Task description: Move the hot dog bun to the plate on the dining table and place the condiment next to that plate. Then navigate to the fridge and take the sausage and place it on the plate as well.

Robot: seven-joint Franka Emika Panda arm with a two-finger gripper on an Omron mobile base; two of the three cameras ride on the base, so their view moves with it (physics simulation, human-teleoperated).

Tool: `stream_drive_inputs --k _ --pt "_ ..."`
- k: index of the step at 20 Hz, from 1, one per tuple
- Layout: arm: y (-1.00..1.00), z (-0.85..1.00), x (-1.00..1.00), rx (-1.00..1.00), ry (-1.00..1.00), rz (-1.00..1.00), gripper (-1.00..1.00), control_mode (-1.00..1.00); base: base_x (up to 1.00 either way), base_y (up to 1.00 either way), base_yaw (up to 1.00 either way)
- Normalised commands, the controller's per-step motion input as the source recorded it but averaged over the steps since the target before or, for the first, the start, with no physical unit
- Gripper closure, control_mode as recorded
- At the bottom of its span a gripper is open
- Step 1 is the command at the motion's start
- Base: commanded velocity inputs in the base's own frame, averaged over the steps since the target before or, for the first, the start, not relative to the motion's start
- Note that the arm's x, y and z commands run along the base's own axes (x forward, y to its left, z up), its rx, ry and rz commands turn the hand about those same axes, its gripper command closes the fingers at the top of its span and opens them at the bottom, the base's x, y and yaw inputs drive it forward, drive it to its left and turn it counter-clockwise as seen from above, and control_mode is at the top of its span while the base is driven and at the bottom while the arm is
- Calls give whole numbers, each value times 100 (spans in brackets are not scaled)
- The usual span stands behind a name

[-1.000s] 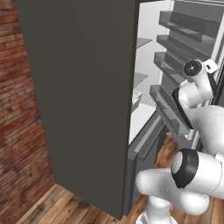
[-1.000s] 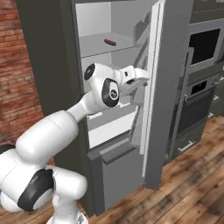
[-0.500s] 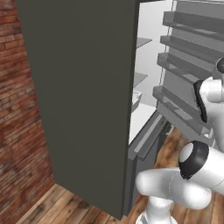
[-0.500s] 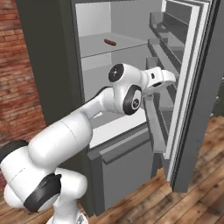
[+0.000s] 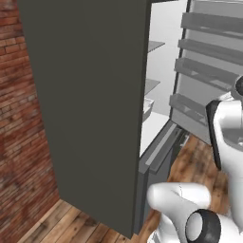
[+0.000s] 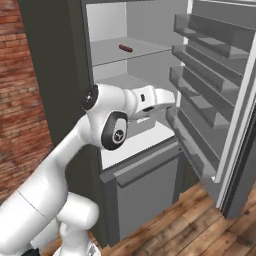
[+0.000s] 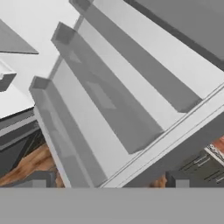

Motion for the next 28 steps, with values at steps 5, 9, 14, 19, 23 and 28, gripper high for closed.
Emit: stream_drive_inputs --k 5,9,14,19,23,28 --pt "98 0 -52 3 2 0 -100 -100 0 0 0" --pt "97 0 -50 10 1 0 -100 -100 0 0 0" --pt "100 -23 -38 20 0 4 -100 -100 0 0 0" --pt "90 -10 -32 35 1 11 -100 -100 0 0 0" --pt "41 -4 -49 45 7 24 -100 -100 0 0 0" --pt "5 -1 -48 30 3 25 -100 -100 0 0 0"
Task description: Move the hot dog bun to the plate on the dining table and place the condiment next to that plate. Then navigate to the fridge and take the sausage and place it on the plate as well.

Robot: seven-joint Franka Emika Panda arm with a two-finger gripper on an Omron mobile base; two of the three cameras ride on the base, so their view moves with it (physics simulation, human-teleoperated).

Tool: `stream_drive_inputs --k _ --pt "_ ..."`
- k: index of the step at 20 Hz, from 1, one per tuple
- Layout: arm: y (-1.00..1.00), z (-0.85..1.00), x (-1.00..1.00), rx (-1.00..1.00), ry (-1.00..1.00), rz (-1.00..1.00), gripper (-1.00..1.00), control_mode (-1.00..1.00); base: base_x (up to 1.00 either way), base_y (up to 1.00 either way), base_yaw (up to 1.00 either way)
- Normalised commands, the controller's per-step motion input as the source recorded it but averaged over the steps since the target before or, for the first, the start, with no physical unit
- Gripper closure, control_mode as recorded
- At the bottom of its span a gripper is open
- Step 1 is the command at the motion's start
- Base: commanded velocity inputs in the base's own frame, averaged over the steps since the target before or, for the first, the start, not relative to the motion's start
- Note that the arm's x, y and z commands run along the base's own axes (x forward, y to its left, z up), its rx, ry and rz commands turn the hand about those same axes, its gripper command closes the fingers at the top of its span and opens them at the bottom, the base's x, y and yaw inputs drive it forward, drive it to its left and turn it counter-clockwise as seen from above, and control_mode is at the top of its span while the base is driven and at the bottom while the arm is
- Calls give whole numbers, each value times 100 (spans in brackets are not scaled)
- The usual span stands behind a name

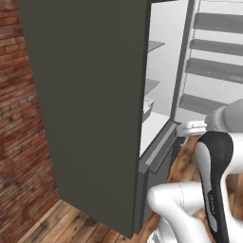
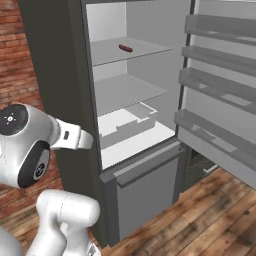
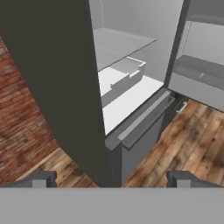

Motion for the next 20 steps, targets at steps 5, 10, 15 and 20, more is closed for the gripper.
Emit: stream_drive_inputs --k 5,10,15,20 --pt "3 -6 -8 -1 3 1 -100 -100 0 0 0" --pt "-16 -6 3 1 -1 2 -100 100 5 -16 1" --pt "0 0 0 0 0 0 -100 100 46 -80 15" --pt "0 0 0 0 0 0 -100 100 61 -37 29"
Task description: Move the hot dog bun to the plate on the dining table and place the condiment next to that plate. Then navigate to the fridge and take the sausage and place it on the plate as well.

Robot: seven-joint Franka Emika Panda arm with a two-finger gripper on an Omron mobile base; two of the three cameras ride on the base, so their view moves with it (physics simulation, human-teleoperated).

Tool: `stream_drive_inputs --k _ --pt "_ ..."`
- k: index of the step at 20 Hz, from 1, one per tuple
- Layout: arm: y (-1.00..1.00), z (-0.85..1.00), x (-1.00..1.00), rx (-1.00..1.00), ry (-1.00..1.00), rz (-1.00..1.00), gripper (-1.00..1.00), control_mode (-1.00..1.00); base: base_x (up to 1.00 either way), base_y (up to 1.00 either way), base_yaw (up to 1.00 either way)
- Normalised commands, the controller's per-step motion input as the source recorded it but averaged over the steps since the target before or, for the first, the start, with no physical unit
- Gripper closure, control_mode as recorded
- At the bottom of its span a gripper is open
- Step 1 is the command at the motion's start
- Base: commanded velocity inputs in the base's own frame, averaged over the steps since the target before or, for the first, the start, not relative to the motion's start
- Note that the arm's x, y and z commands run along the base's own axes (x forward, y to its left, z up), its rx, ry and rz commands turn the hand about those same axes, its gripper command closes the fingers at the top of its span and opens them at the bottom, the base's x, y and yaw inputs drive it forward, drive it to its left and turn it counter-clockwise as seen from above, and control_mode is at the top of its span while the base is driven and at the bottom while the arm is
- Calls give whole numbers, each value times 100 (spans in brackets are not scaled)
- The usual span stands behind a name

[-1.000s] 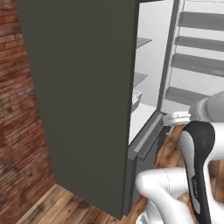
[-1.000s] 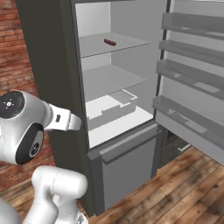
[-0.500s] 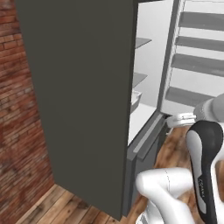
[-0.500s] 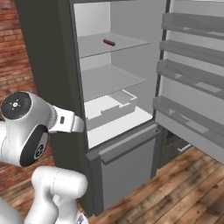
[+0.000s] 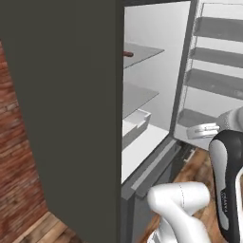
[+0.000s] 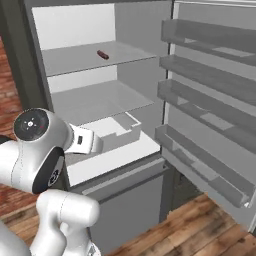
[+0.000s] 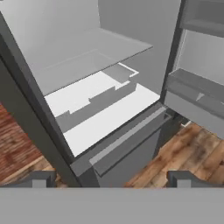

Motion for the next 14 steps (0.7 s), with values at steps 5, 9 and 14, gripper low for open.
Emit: stream_drive_inputs --k 5,9,14 --pt "0 0 0 0 0 0 -100 100 43 -48 45" --pt "0 0 0 0 0 0 -100 100 30 -47 43" --pt "0 0 0 0 0 0 -100 100 35 -52 43"
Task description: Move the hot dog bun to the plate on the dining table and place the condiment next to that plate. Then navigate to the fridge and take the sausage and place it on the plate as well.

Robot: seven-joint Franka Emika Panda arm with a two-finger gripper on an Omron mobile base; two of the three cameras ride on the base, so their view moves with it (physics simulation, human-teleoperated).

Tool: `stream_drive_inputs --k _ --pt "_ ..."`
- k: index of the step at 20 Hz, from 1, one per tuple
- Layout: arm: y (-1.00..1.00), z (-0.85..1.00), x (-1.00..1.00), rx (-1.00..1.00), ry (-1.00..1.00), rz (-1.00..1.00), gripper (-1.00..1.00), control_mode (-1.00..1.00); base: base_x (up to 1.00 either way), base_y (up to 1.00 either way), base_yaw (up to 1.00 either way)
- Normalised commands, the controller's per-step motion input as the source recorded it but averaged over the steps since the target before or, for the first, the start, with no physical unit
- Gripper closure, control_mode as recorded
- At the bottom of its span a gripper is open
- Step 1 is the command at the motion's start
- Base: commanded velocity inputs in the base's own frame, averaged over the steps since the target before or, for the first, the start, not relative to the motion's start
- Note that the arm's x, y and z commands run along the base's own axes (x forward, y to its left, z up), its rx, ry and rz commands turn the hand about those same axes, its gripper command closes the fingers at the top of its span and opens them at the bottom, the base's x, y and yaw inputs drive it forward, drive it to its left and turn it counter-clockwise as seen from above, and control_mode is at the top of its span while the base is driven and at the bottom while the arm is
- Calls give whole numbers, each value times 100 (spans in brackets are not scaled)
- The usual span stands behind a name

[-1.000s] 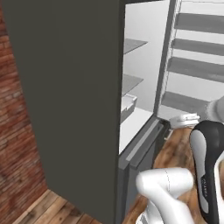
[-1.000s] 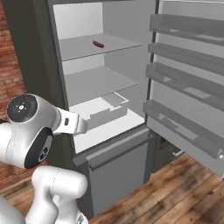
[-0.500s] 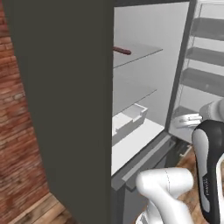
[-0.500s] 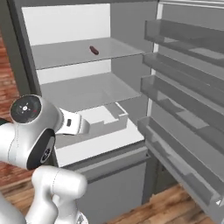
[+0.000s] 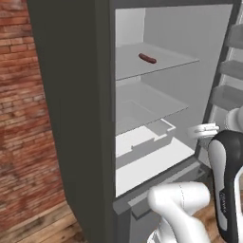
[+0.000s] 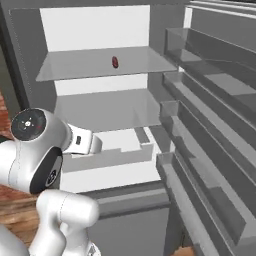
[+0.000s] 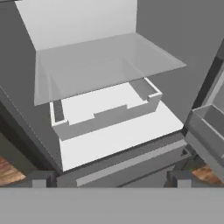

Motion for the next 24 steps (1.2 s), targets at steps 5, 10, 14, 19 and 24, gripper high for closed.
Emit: stream_drive_inputs --k 5,10,14,19,24 --pt "0 0 0 0 0 0 -100 100 47 -52 44" --pt "0 16 30 0 -6 10 -100 -100 39 -12 23" --pt "-3 67 82 -2 -12 19 -100 -100 0 0 0" --pt "3 70 83 -9 -3 6 -100 -100 0 0 0" --pt "6 40 87 -9 0 -3 -100 -100 0 0 0"
